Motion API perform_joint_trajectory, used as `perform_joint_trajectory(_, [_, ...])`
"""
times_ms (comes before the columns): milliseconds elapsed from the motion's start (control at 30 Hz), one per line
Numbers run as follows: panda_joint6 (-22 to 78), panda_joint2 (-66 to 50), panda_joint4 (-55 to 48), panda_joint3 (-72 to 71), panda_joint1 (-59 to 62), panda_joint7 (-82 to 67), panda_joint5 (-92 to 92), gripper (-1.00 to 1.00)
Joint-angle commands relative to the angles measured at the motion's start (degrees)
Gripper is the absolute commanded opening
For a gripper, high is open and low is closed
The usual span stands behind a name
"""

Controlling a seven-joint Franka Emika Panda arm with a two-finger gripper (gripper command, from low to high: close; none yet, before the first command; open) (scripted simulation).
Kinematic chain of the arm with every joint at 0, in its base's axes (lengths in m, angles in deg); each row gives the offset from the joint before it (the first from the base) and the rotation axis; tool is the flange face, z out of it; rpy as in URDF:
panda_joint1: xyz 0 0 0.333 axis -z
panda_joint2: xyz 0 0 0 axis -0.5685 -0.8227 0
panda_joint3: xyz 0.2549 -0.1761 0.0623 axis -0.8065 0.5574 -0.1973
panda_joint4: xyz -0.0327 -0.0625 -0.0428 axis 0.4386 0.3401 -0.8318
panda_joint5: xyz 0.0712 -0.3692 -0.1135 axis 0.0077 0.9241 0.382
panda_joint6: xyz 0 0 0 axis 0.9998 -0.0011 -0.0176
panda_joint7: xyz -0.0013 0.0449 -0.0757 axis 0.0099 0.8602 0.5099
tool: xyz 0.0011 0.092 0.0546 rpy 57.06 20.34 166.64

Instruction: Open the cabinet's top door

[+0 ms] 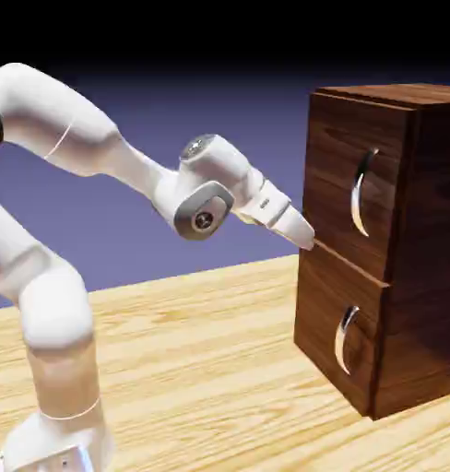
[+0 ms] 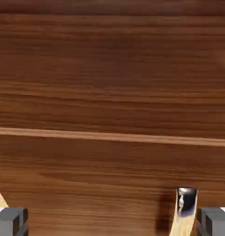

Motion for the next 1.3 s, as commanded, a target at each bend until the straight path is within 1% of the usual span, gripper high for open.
perform_joint_trajectory(0, [0.2, 0.5, -0.3, 1.0, -0.9, -1.2, 2.5, 1.0])
perform_joint_trajectory(1267, [7.9, 20.6, -11.3, 39.3, -33.7, -45.3, 97.2, 1.0])
